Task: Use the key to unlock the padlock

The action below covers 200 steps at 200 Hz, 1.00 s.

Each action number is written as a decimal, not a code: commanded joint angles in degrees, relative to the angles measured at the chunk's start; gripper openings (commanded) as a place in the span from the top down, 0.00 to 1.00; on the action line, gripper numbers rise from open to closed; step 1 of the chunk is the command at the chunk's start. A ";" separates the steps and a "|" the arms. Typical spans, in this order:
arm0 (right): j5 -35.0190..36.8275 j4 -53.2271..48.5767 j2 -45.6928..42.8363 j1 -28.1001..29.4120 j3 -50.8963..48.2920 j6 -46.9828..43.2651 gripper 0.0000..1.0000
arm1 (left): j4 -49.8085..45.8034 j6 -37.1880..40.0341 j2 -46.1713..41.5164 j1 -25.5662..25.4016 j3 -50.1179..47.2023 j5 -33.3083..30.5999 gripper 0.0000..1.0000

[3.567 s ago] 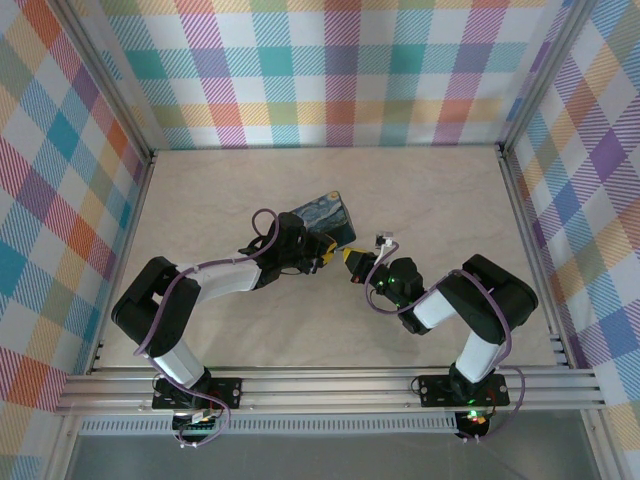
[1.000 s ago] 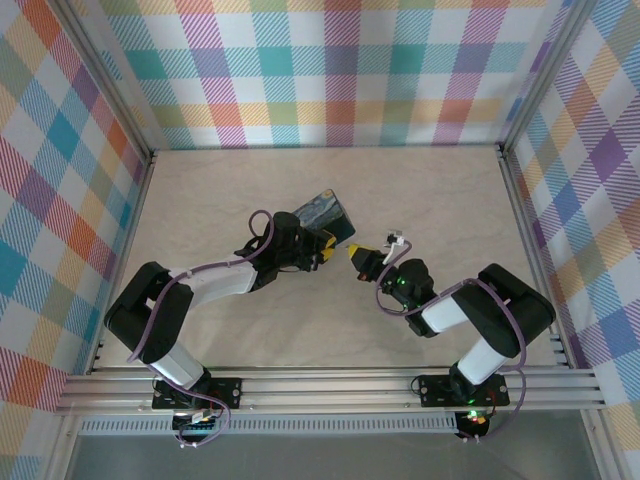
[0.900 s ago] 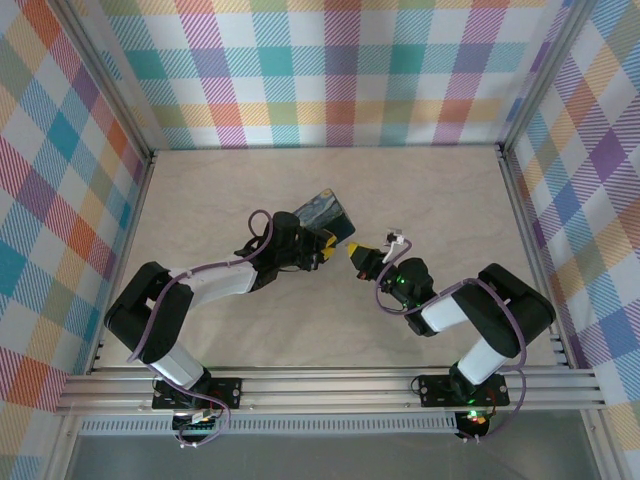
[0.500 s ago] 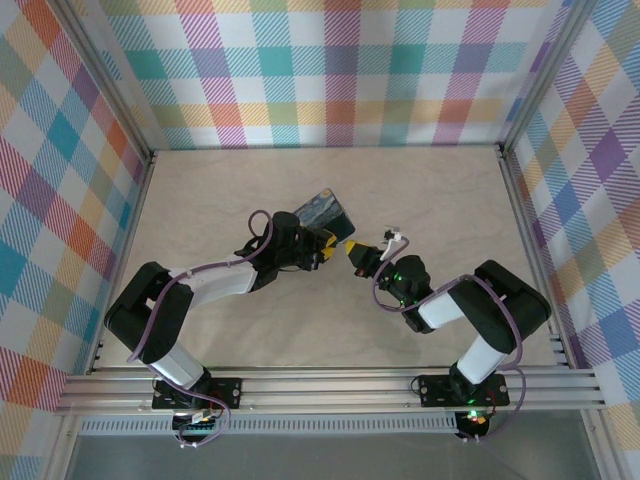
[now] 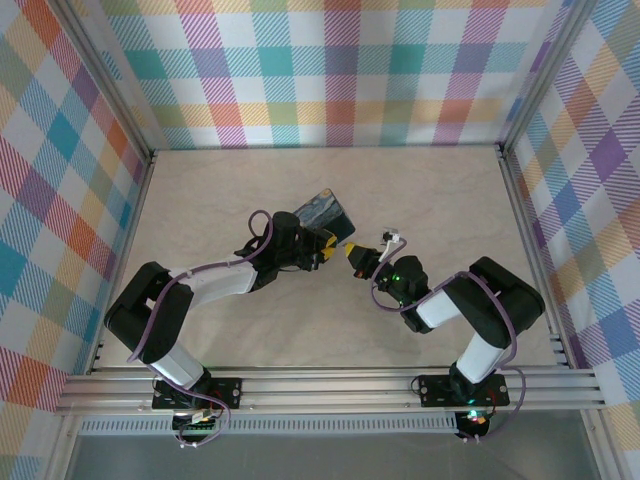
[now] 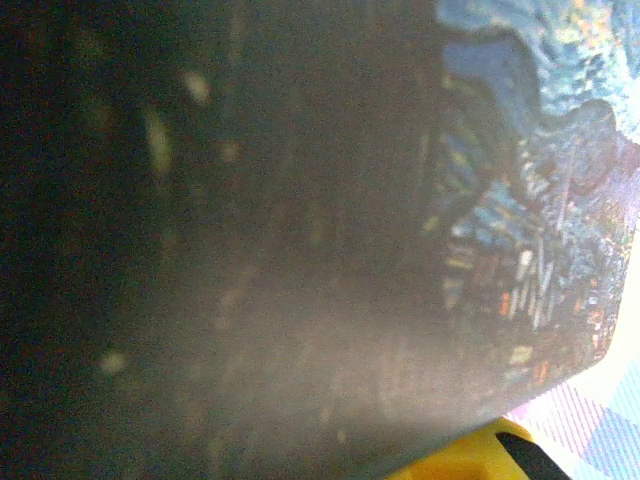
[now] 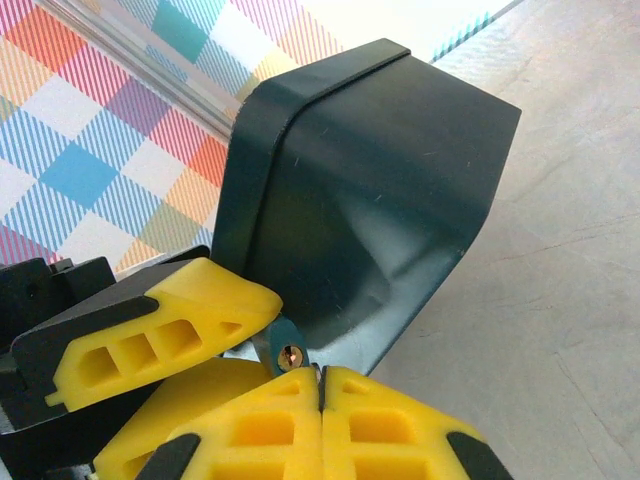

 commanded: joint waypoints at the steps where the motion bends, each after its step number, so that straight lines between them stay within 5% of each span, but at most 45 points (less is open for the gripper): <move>1: 0.27 2.47 0.20 0.12 1.08 0.00 1.00 | 2.61 -1.01 -0.82 -0.95 0.17 1.17 0.97; 200: -0.59 2.45 -1.08 0.12 1.17 -0.65 1.00 | 2.09 -0.55 -0.19 -1.22 0.45 1.56 0.98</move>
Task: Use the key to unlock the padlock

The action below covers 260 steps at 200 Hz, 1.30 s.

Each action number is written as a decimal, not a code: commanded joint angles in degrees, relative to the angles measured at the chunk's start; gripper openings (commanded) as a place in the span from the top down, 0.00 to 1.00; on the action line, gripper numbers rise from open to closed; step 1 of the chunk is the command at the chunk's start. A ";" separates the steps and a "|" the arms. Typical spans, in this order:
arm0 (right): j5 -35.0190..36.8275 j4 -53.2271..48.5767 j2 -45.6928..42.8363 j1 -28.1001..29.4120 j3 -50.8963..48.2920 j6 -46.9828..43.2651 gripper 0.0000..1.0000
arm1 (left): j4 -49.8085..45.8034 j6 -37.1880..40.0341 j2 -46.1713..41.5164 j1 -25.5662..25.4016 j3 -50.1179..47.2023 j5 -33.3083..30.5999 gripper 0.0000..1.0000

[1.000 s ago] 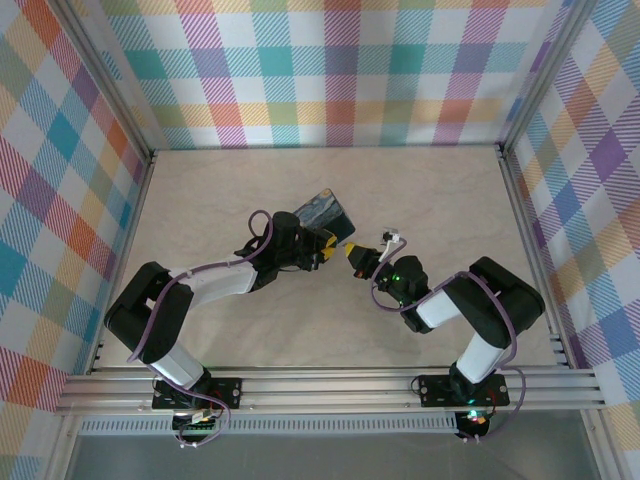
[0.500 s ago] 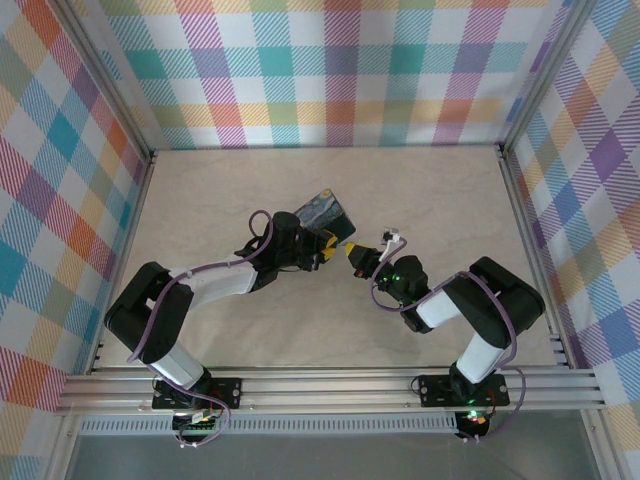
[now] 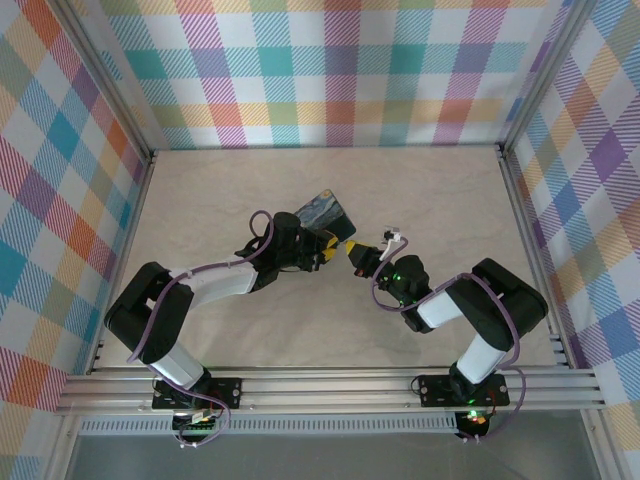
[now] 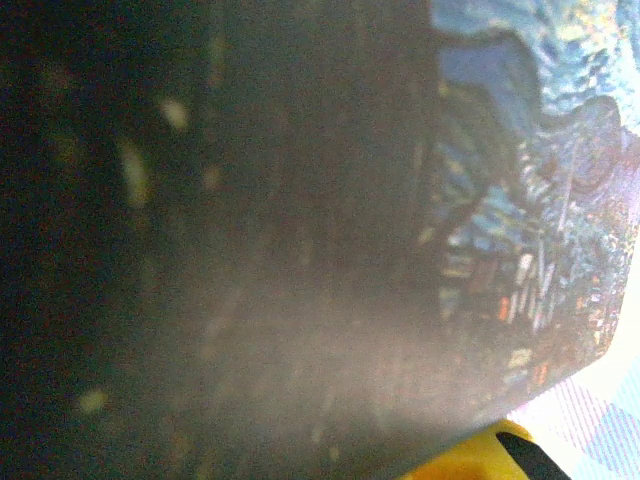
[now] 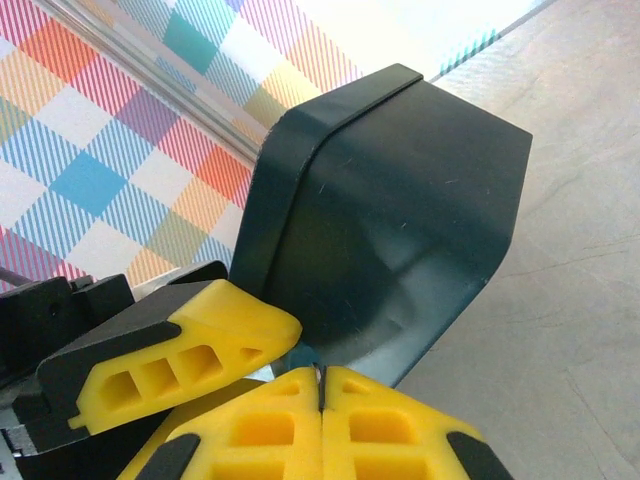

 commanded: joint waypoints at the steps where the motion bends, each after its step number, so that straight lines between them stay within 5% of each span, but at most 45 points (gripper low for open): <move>1: -0.97 2.42 0.14 0.12 1.17 -0.40 1.00 | 2.16 -0.56 -0.21 -0.91 0.47 1.19 0.98; 260: -2.86 2.38 5.84 1.69 3.09 -1.42 1.00 | -0.43 4.80 0.25 -1.50 3.08 3.65 0.98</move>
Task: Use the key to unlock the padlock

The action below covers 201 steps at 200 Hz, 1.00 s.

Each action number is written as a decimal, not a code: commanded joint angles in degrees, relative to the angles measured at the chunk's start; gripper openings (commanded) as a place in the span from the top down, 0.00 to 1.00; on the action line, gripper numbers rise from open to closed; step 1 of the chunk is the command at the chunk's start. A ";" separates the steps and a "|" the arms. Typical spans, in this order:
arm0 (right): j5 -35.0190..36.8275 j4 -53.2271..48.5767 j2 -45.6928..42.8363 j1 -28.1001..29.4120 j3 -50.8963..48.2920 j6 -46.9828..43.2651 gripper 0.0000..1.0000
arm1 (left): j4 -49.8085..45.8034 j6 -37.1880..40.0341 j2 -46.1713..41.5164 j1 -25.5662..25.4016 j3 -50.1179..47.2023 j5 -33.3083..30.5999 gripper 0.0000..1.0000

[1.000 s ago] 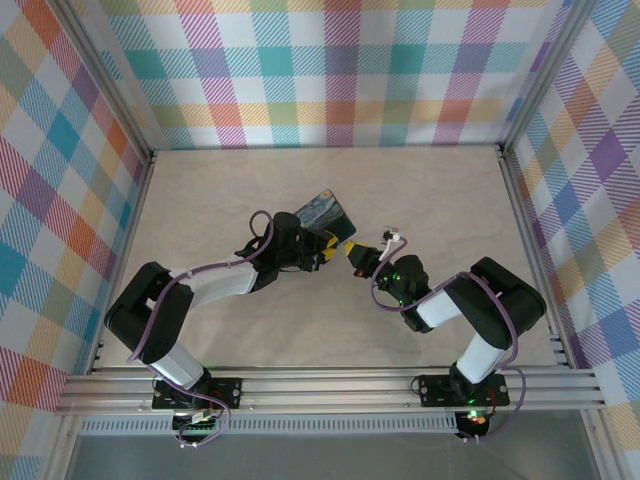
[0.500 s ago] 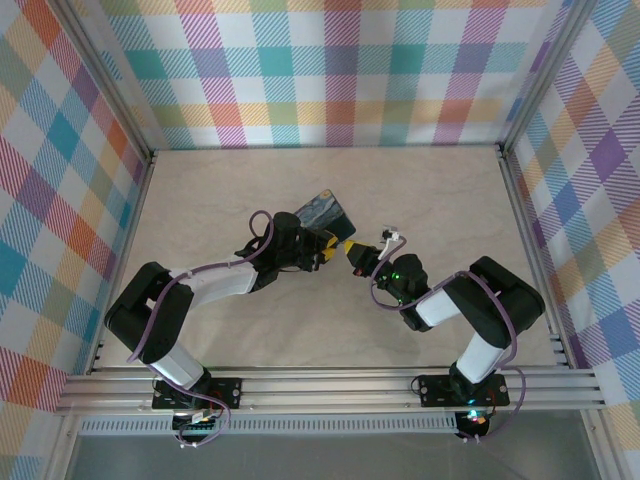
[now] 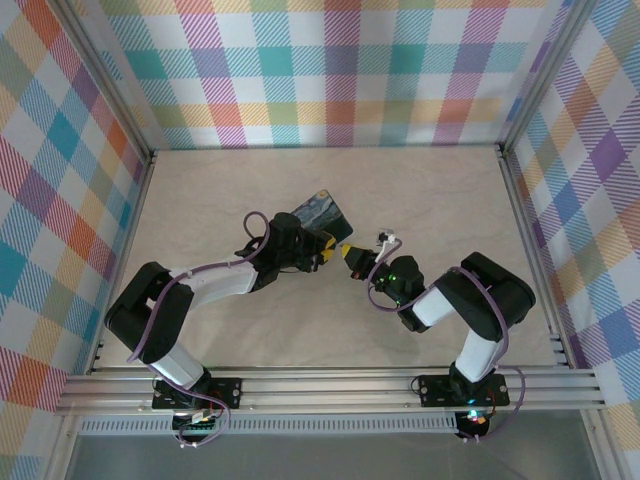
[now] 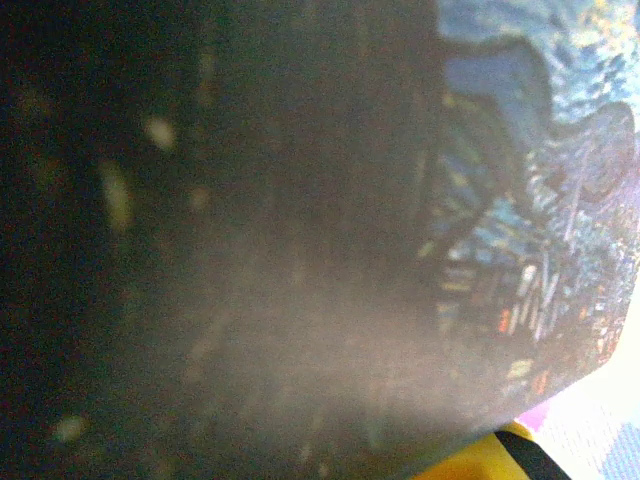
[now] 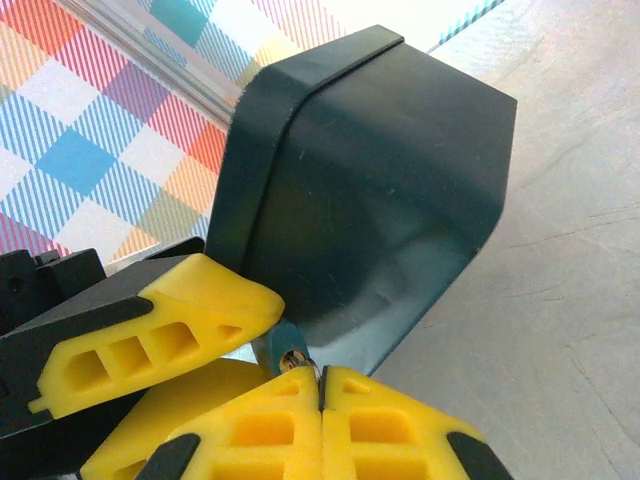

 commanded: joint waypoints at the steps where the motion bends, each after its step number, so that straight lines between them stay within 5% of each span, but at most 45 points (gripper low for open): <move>1: -1.75 0.65 1.09 0.76 1.94 -1.38 1.00 | 1.36 3.86 0.25 -1.47 2.99 5.13 0.98; 144: -7.91 0.65 6.24 -0.56 4.47 0.43 1.00 | -17.06 24.28 -0.78 -1.67 5.97 5.29 1.00; 201: -6.90 0.65 9.85 1.15 4.71 3.50 1.00 | -14.91 27.39 1.46 -0.67 3.70 4.29 1.00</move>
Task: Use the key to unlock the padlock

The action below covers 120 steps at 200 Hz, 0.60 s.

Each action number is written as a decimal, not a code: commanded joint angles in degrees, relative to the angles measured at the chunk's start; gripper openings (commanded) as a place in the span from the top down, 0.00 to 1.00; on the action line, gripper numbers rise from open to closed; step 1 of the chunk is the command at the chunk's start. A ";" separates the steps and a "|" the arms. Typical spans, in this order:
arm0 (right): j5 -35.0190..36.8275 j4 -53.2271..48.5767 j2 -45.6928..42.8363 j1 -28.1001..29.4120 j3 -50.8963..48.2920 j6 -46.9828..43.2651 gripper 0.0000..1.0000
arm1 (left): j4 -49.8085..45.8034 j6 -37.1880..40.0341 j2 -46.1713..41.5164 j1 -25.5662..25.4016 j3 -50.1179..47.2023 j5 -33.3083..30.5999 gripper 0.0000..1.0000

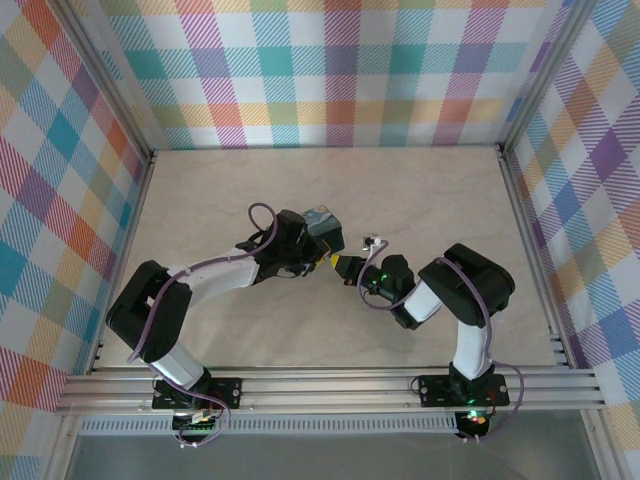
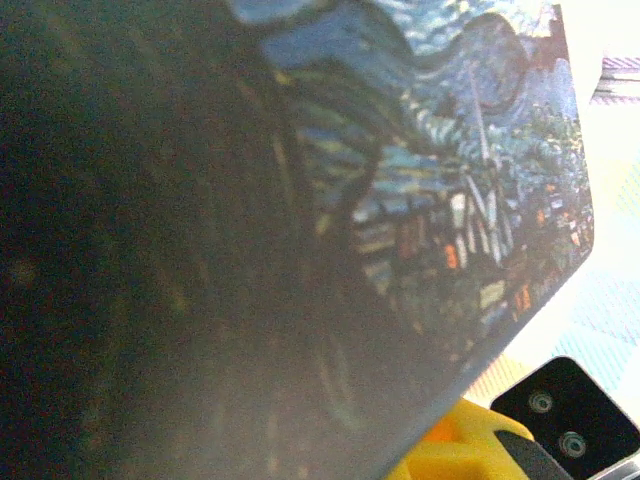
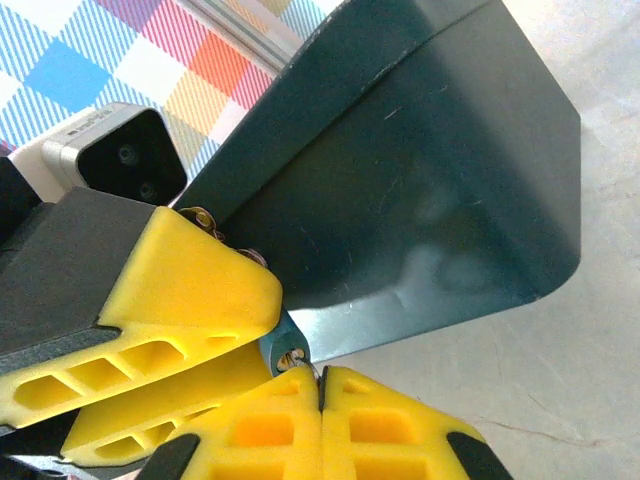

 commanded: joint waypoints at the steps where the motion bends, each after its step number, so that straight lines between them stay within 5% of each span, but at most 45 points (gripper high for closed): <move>1: 1.43 0.65 1.72 0.80 1.47 2.27 1.00 | 1.48 3.53 0.74 -0.79 -0.84 5.75 1.00; 62: 4.12 -0.22 3.51 2.80 1.81 4.49 1.00 | 2.52 7.29 1.39 0.46 -2.16 4.89 0.91; 120: 7.03 -2.87 3.88 4.48 1.54 8.29 1.00 | 3.43 8.35 -2.01 2.49 -5.31 4.56 0.60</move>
